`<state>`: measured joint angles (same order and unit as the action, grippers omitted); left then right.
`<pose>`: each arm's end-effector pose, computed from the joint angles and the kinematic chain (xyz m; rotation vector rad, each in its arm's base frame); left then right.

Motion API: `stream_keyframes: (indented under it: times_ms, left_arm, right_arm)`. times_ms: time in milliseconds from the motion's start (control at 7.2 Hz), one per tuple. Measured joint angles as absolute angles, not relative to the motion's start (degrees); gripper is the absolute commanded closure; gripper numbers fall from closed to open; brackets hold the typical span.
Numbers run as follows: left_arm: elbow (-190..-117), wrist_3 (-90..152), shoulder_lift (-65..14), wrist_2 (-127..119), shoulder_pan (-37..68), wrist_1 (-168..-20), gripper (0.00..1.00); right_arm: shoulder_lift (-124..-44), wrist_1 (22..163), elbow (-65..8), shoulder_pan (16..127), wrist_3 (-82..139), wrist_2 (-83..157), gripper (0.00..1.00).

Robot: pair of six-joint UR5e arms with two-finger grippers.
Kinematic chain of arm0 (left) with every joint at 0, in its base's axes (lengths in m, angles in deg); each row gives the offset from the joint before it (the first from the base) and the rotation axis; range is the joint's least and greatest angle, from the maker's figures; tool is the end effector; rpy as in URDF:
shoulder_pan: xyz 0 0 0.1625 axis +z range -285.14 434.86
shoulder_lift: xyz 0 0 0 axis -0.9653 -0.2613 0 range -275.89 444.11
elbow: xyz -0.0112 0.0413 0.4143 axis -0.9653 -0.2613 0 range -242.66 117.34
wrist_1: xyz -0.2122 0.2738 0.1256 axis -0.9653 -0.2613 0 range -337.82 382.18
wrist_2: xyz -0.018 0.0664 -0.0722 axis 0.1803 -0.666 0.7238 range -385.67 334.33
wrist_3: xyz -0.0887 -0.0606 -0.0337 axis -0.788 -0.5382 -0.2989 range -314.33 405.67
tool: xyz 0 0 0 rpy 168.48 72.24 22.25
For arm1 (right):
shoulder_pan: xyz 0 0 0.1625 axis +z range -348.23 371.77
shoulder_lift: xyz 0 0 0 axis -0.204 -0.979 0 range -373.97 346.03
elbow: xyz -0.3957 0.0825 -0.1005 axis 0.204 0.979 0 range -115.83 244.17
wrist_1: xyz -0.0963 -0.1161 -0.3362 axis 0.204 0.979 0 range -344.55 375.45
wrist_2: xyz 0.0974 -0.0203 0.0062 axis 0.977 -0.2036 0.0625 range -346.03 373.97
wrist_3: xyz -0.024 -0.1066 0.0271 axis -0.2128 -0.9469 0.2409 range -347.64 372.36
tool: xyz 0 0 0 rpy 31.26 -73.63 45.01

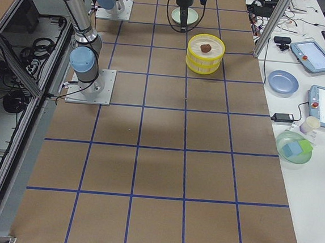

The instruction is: Stack buns with steamer

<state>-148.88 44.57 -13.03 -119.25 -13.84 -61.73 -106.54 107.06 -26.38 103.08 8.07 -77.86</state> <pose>-0.1149 -0.5024 0.4482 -0.0669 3.0775 -0.0732 0.1395 -0.4281 0.4847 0.1502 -3.1029 0.0971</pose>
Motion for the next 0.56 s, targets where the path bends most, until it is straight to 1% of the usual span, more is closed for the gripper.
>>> stream_keyframes:
  times_ms: [278, 556]
  left_arm:
    - [-149.4, 46.6, -8.4, -119.4, -11.9, -67.3, 0.0]
    - [-149.7, 47.0, -6.1, -117.5, -11.6, -69.2, 0.0]
  right_arm:
    - [-106.6, 107.2, -26.3, 102.9, 3.6, -75.3, 0.0]
    - [-106.5, 108.6, -26.3, 102.8, 3.0, -75.3, 0.0]
